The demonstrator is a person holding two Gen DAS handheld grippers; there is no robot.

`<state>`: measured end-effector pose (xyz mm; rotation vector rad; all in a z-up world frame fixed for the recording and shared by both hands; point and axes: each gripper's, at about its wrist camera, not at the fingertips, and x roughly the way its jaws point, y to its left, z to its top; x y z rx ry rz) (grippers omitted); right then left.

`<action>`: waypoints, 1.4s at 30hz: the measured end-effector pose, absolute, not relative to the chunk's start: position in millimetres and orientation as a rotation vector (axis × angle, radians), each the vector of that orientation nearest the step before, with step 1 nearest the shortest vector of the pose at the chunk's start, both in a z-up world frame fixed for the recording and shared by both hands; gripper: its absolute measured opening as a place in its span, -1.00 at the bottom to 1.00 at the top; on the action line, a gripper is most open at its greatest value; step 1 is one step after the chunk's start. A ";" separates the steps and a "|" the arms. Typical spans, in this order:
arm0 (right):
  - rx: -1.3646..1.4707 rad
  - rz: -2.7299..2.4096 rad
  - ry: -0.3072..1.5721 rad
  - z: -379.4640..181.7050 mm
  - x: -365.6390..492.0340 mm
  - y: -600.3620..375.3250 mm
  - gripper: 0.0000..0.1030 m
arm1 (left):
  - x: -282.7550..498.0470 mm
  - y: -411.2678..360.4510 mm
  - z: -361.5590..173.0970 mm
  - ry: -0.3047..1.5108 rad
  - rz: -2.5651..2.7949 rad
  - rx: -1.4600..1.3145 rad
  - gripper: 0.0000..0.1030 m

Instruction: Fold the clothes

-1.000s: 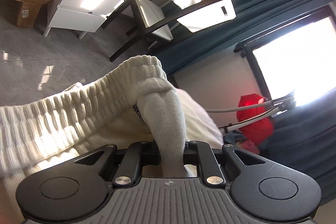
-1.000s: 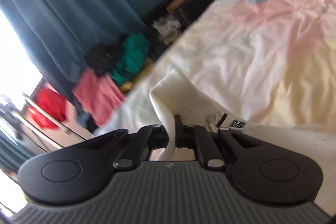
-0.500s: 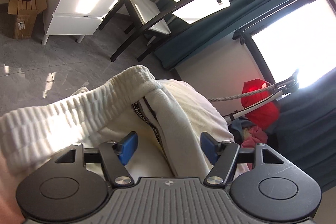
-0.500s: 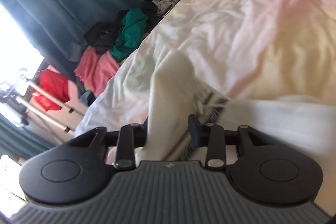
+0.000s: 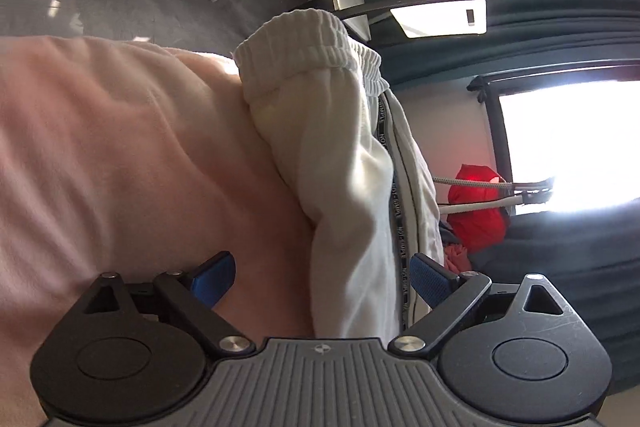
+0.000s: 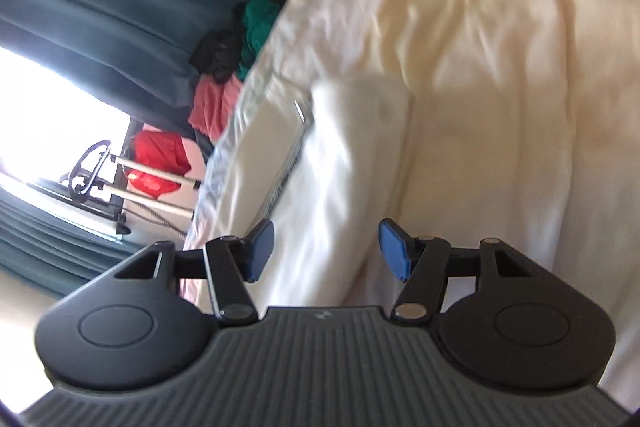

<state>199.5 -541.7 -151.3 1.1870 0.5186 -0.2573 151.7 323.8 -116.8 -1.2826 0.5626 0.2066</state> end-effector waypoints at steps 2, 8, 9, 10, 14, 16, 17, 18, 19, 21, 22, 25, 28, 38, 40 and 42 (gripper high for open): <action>1.227 -0.230 0.554 -167.9 208.2 -533.7 0.18 | 163.4 321.8 -119.9 0.544 0.198 -1.266 0.87; 1.147 -0.290 0.433 -177.4 248.8 -528.8 0.15 | 213.1 321.0 -126.6 0.537 0.249 -1.196 -0.07; 1.133 -0.316 0.415 -177.1 254.3 -530.3 0.09 | 217.6 321.8 -128.5 0.536 0.270 -1.188 -0.29; 1.118 -0.342 0.397 -176.8 259.7 -531.9 -0.11 | 219.6 322.2 -128.1 0.533 0.279 -1.183 -0.46; 1.046 -0.398 0.412 -166.3 265.2 -536.5 -0.70 | 218.5 321.6 -112.8 0.506 0.286 -1.180 -0.63; 0.979 -0.412 0.403 -151.5 261.4 -531.1 -0.74 | 214.2 320.4 -99.8 0.488 0.277 -1.183 -0.68; 0.981 -0.411 0.395 -145.6 256.4 -531.4 -0.75 | 212.8 319.9 -92.2 0.482 0.271 -1.181 -0.68; 0.985 -0.409 0.387 -139.7 251.3 -531.8 -0.76 | 213.9 319.7 -81.0 0.488 0.259 -1.162 -0.69; 0.989 -0.407 0.380 -133.9 246.1 -532.2 -0.76 | 213.7 319.6 -70.2 0.493 0.248 -1.145 -0.70; 1.009 -0.391 0.375 -123.5 234.0 -534.1 -0.77 | 204.7 319.7 -51.8 0.500 0.232 -1.128 -0.70; 1.016 -0.389 0.375 -119.4 226.0 -533.9 -0.77 | 198.5 320.6 -43.0 0.503 0.228 -1.128 -0.71; 1.033 -0.391 0.385 -110.7 198.6 -532.4 -0.77 | 171.2 328.8 -19.6 0.512 0.228 -1.099 -0.71; 1.049 -0.397 0.400 -109.0 159.5 -531.0 -0.77 | 135.0 347.7 -6.0 0.541 0.227 -1.111 -0.71; 1.125 -0.347 0.455 -142.2 68.7 -531.6 -0.77 | 20.8 370.2 -6.4 0.673 0.281 -1.010 -0.69; 1.138 -0.350 0.470 -157.1 62.8 -533.5 -0.77 | 12.9 371.9 -23.2 0.698 0.292 -1.004 -0.68; 1.166 -0.347 0.474 -167.8 61.3 -536.2 -0.77 | 7.6 372.3 -38.8 0.714 0.295 -0.989 -0.65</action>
